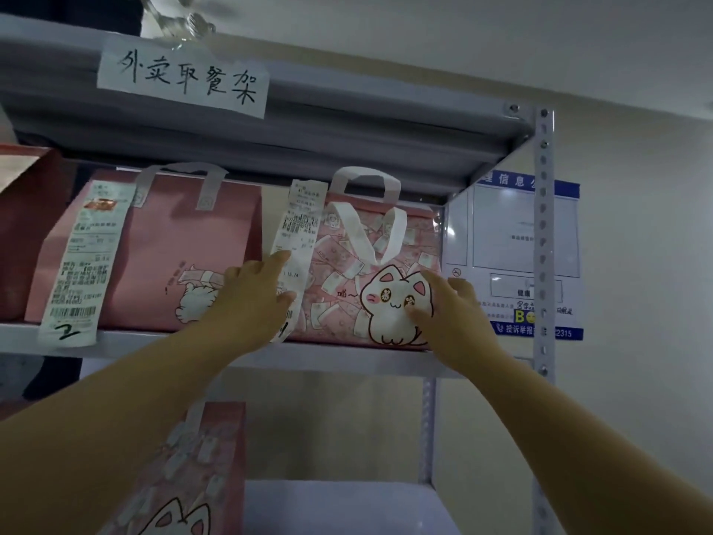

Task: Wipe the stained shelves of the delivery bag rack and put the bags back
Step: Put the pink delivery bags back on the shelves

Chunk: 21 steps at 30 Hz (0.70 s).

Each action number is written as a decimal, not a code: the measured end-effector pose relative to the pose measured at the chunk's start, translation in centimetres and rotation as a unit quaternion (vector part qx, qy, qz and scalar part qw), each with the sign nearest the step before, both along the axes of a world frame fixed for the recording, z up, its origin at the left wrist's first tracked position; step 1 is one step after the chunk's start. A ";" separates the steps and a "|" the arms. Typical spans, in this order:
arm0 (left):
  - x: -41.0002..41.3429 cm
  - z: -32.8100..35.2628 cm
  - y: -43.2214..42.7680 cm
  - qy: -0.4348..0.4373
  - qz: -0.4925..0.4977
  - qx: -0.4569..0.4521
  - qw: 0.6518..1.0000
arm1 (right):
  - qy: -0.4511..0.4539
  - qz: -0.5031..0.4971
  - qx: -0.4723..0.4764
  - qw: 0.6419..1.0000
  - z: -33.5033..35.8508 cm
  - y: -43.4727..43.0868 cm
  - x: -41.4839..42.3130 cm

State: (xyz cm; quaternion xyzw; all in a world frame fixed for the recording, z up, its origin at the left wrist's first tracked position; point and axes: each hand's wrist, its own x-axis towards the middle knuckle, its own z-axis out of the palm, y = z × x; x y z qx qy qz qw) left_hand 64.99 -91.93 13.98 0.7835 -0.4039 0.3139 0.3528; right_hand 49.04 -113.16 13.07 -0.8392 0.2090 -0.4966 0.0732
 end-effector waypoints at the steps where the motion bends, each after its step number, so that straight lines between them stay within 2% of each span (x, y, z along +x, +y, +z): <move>1: 0.0 -0.1 -0.1 0.002 -0.014 -0.003 1.000 | 0.000 0.015 0.000 1.000 -0.1 -0.4 0.3; 11: -1.0 -0.5 0.2 -0.046 -0.079 -0.079 0.993 | -0.097 0.046 -0.038 0.993 -0.2 -0.6 -1.2; 15: -3.0 -0.7 2.0 -0.056 -0.122 -0.097 0.986 | -0.164 0.037 -0.058 0.984 -0.8 1.9 -3.9; 21: -6.3 -2.3 6.9 -0.095 -0.155 -0.128 0.975 | -0.212 0.040 -0.059 0.975 -3.3 7.7 -8.7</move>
